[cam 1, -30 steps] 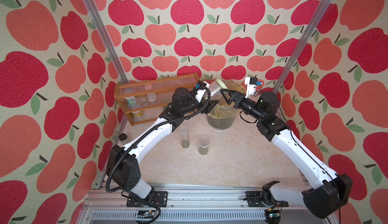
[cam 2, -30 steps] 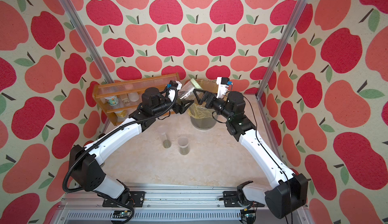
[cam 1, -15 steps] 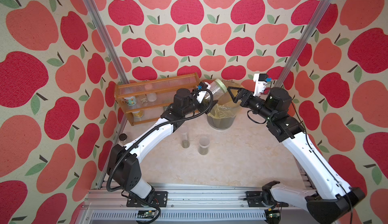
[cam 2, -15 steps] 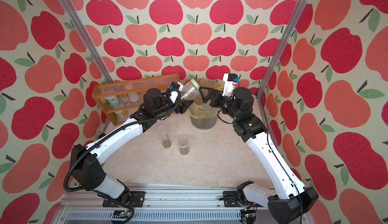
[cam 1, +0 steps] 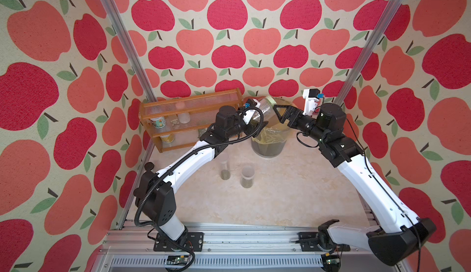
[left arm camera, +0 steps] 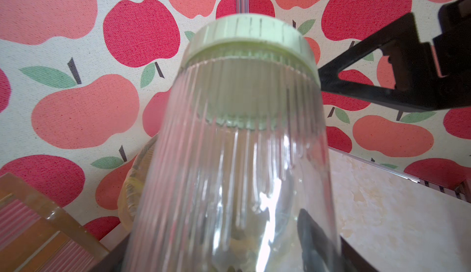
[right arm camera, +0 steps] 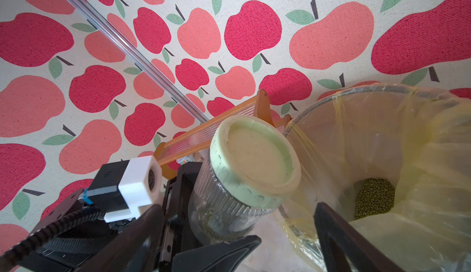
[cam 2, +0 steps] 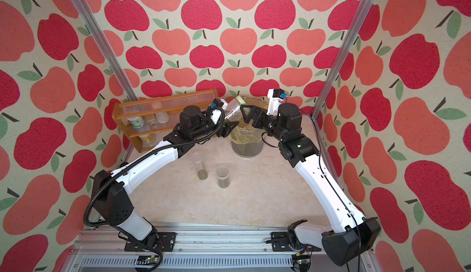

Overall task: Empty moldy mung beans from jars
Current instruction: Unscrew the lid from the jar.

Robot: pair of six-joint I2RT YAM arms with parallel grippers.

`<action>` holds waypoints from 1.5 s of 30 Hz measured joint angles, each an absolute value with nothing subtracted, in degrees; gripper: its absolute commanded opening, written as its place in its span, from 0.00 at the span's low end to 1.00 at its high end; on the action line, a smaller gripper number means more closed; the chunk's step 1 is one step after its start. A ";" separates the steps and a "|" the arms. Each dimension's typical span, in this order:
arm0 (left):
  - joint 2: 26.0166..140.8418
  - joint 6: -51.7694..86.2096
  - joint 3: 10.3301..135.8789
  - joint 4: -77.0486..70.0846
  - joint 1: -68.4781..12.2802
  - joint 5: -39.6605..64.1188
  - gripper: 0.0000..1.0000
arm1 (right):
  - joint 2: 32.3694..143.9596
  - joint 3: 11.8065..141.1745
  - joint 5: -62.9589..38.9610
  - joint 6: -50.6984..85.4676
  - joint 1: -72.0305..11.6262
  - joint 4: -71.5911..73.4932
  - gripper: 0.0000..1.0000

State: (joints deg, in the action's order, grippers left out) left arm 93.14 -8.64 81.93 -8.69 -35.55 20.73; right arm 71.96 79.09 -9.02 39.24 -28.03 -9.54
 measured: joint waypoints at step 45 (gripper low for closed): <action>93.12 -10.24 80.82 -12.25 -36.16 19.86 0.46 | 81.67 80.25 -16.27 51.55 -25.02 5.34 0.77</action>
State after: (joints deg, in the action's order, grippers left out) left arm 93.12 -10.24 80.82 -12.25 -36.16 19.86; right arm 81.67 80.25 -16.27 51.55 -25.02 5.34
